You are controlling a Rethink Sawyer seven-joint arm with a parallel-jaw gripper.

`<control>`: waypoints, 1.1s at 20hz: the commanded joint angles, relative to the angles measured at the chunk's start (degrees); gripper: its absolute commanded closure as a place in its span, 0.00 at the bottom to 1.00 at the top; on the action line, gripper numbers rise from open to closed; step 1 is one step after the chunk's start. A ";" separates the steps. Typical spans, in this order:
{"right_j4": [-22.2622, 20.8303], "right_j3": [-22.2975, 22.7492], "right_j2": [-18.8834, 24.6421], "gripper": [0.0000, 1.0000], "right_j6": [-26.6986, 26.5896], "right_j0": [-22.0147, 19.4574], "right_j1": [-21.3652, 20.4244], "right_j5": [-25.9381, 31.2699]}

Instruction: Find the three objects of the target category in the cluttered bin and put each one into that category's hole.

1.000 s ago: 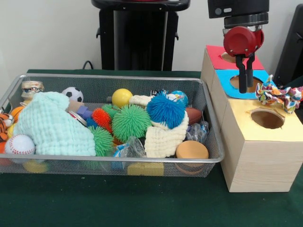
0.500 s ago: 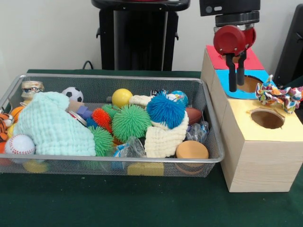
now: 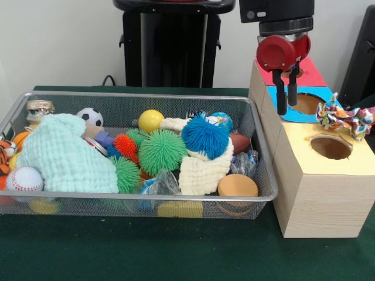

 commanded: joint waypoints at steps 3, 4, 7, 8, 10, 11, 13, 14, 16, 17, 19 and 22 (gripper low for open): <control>0.73 4.27 7.06 0.00 11.07 -1.71 2.42 8.03; 0.77 4.44 7.39 0.00 11.09 -1.86 2.32 8.04; 0.87 4.96 8.64 0.00 11.06 -2.55 2.33 8.02; 0.93 5.04 9.07 0.00 11.03 -2.75 2.32 8.10; 0.74 5.33 9.22 0.00 11.14 -2.81 2.38 8.11; 0.65 5.65 9.52 0.00 11.14 -3.02 2.54 7.89; 0.61 5.75 9.80 0.00 11.14 -3.13 2.96 7.92; 0.55 5.81 9.97 0.00 11.17 -3.21 3.14 7.73; 0.29 5.94 10.43 0.00 11.17 -3.41 3.76 6.86; 0.11 6.00 10.53 0.00 11.18 -3.44 4.07 6.45; -0.08 5.72 10.34 0.00 11.30 -3.20 4.40 6.19; -0.34 5.53 10.31 0.00 11.39 -3.11 4.71 5.65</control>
